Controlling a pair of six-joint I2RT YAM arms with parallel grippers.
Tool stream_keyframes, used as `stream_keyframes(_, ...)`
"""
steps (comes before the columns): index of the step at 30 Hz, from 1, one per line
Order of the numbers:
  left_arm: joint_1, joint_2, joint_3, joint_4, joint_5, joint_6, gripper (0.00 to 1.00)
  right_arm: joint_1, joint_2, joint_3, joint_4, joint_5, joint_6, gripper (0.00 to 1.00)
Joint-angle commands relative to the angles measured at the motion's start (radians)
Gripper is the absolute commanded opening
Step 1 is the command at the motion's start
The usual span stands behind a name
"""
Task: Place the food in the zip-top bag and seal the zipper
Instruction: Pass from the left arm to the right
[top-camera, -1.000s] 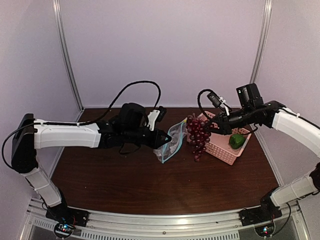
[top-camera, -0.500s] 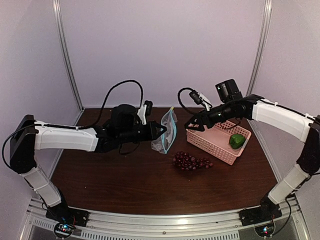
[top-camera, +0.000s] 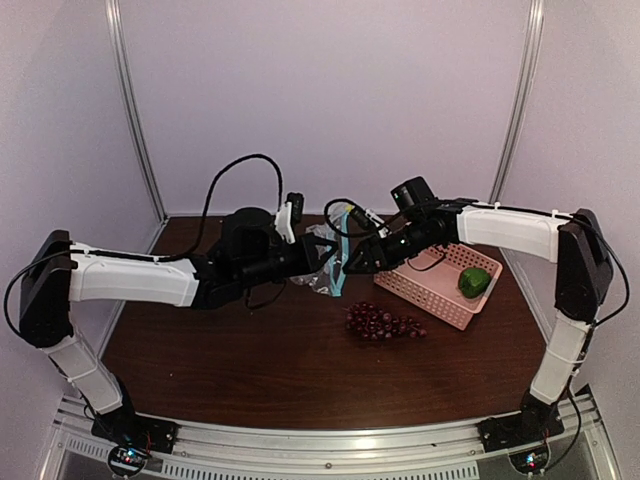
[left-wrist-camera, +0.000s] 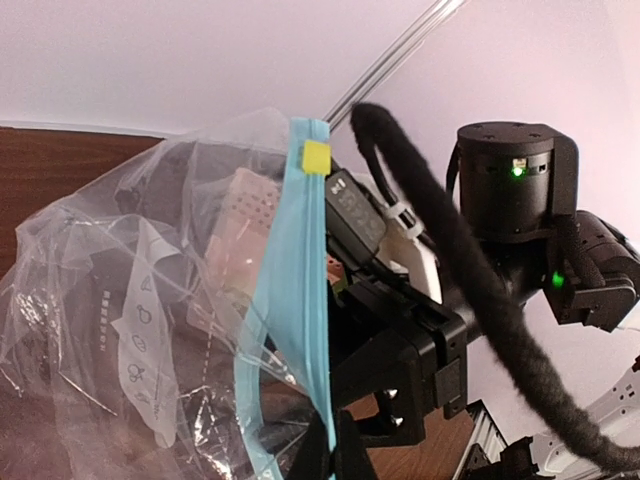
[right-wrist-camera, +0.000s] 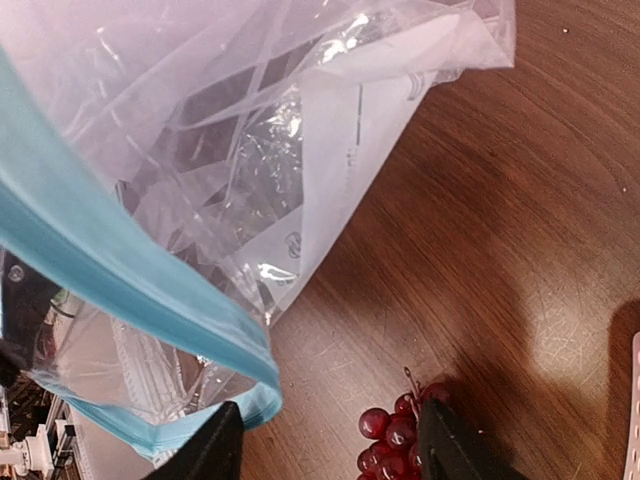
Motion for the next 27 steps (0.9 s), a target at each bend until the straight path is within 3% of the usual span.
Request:
stream_keyframes(1, -0.014, 0.02, 0.019, 0.047, -0.013, -0.022, 0.0, -0.003, -0.013, 0.018, 0.071, -0.051, 0.046, 0.54)
stream_keyframes(7, -0.028, 0.032, 0.02, 0.034, 0.002, -0.026, 0.0, -0.021, -0.001, 0.009, 0.209, -0.137, 0.131, 0.39)
stream_keyframes(11, -0.03, 0.014, 0.007, 0.018, 0.006, -0.017, 0.0, -0.022, 0.005, -0.001, 0.21, -0.143, 0.123, 0.18)
stream_keyframes(12, -0.03, 0.003, 0.005, 0.003, 0.009, -0.001, 0.04, -0.021, 0.002, -0.001, 0.197, -0.141, 0.104, 0.15)
stream_keyframes(15, -0.03, -0.096, -0.054, -0.08, -0.064, 0.044, 0.45, -0.027, -0.048, -0.016, 0.142, -0.141, -0.002, 0.1)
stream_keyframes(18, -0.024, -0.231, -0.196, -0.071, -0.177, 0.059, 0.68, -0.042, -0.132, -0.09, 0.171, -0.2, -0.048, 0.07)
stream_keyframes(22, 0.002, -0.273, -0.3, -0.046, -0.154, 0.072, 0.71, -0.05, -0.23, -0.181, 0.246, -0.302, -0.057, 0.03)
stream_keyframes(27, 0.006, -0.171, -0.378, 0.126, 0.038, 0.003, 0.69, -0.05, -0.3, -0.248, 0.357, -0.42, -0.005, 0.0)
